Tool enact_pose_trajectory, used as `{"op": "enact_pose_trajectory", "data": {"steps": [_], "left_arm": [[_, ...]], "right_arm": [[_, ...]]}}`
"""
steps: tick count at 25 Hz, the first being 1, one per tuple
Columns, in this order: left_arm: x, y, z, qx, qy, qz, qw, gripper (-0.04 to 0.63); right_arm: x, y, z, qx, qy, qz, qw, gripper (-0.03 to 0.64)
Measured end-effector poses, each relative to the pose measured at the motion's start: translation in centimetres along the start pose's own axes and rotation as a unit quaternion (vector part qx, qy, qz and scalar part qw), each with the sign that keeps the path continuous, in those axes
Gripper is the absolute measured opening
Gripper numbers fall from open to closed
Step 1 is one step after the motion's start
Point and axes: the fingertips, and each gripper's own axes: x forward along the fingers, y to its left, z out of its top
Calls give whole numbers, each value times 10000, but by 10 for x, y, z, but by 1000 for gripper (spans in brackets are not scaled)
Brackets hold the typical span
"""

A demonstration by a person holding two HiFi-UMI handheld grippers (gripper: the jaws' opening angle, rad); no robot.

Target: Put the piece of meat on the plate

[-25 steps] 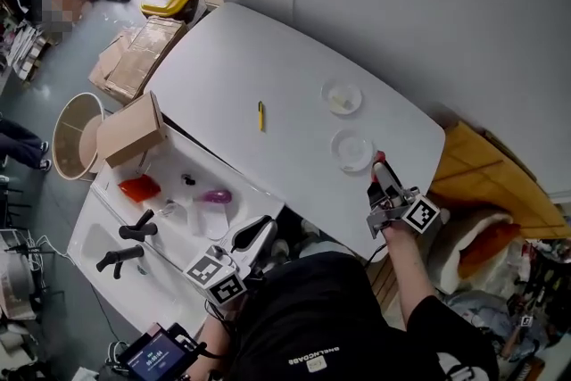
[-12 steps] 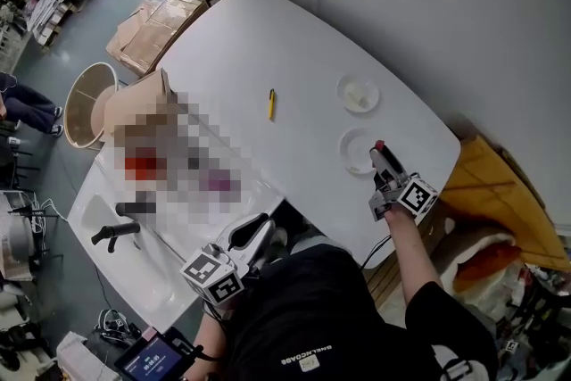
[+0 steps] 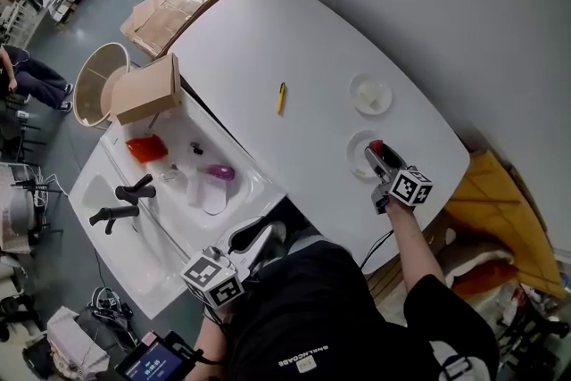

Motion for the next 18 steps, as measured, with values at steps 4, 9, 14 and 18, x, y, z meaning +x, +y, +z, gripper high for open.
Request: {"op": "enact_pose_trajectory", "data": {"steps": [4,9,14,18], "left_arm": [[1,2,-7,-89,-71,81,9999,77],[-1,1,-10,-158,-76,207,9996,77],[-4,8,-15,-331,-174,272,9989,75],[-6,13,-15,-389,-207,351,9984,75]], "right_arm": [[12,-17,-12,-209,315,-177,9991,302],[20,-30,-19,-548,583,-371,9961,302],[30,-38,-27,-942,850,-542,9904,302],[38,-43,-33,-1193,987,-649,9858,302]]}}
